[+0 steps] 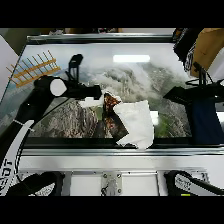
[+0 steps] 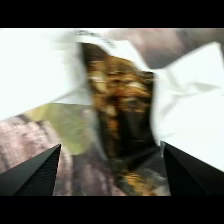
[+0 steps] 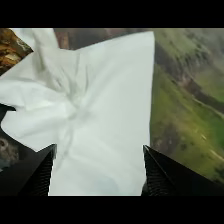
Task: Fold the clothes and pants, and hang the long-sleeved shirts on hangers.
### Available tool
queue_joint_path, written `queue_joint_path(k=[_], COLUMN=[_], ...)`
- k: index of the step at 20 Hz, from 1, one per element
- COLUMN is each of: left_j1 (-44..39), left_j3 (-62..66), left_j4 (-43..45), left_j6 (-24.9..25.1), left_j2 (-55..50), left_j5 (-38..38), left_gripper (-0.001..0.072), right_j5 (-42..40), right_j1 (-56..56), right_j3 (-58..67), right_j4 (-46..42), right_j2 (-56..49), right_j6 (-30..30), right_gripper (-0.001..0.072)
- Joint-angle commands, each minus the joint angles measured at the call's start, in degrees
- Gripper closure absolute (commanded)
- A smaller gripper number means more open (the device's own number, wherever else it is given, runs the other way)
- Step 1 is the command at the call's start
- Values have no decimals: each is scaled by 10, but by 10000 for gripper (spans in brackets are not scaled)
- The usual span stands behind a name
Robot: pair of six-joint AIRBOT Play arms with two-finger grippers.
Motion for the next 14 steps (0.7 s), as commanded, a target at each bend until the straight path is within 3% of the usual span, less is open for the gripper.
queue_joint_path(k=[1, 7, 8, 10, 14], left_j1=[103, 154, 149, 147, 143], left_j3=[-56, 39, 67, 117, 210], left_j4=[-4, -7, -6, -16, -97], left_j6=[9, 74, 77, 80, 126], left_j2=[-18, -177, -204, -254, -340], left_j5=[42, 57, 54, 37, -13], left_gripper=[23, 23, 23, 23, 23], right_j5=[3, -70, -76, -89, -118], right_j1=[-49, -43, -40, -30, 26], right_j3=[-69, -191, -203, -224, -246], right_j4=[0, -16, -28, -44, -55], right_j2=[1, 1, 0, -1, -4], right_j6=[1, 9, 9, 9, 9], right_gripper=[137, 140, 165, 392, 396])
